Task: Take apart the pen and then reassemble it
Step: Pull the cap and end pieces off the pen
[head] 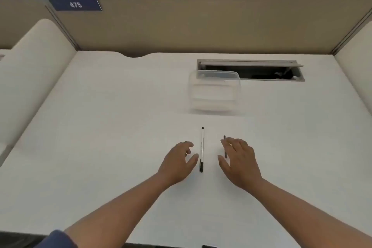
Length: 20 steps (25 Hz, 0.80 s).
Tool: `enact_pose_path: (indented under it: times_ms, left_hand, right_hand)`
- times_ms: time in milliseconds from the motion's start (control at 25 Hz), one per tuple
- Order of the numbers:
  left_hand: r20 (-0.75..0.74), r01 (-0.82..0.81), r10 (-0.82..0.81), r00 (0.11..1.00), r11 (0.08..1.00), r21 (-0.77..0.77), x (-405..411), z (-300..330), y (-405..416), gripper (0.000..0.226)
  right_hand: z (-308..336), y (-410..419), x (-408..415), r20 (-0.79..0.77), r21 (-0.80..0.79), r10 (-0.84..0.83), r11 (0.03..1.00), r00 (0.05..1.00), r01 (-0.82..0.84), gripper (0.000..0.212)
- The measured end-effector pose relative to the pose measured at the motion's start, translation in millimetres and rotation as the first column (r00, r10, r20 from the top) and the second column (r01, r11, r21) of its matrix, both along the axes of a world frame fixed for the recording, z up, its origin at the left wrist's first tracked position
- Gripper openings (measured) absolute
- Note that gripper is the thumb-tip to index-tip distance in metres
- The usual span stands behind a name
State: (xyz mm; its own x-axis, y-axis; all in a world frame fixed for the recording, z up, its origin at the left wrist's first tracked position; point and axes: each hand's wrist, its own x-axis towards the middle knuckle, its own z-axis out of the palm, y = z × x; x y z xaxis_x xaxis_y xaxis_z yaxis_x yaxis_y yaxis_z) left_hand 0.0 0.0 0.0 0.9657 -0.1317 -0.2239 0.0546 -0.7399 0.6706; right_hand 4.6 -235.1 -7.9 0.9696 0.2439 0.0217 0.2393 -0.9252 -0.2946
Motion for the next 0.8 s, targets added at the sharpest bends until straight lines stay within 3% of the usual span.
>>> enact_pose_path:
  times_ms: [200,440,680,800]
  left_hand:
    - [-0.194,-0.083,0.068,0.979,0.994,-0.071,-7.1,-14.3,-19.9,0.032]
    - [-0.21,-0.125,0.116,0.971,0.992,-0.032,1.8,-15.8,-27.6,0.024]
    - [-0.204,-0.137,0.155,0.967,0.986,0.1,7.3,-17.0,-38.8,0.031]
    - [-0.195,-0.124,0.16,0.968,0.976,0.181,12.0,-13.9,-42.3,0.023]
  right_hand:
    - [-26.2,0.8,-18.9,-0.044,0.137,0.069,0.989,0.997,-0.062,0.038]
    - [-31.4,7.7,-16.3,-0.256,0.321,0.02,0.945,0.967,0.065,0.026]
    - [-21.8,15.5,3.3,-0.401,0.266,-0.025,0.953,0.916,0.143,0.022]
    - [-22.5,16.0,1.4,-0.43,0.254,-0.026,0.956,0.903,0.149,0.026]
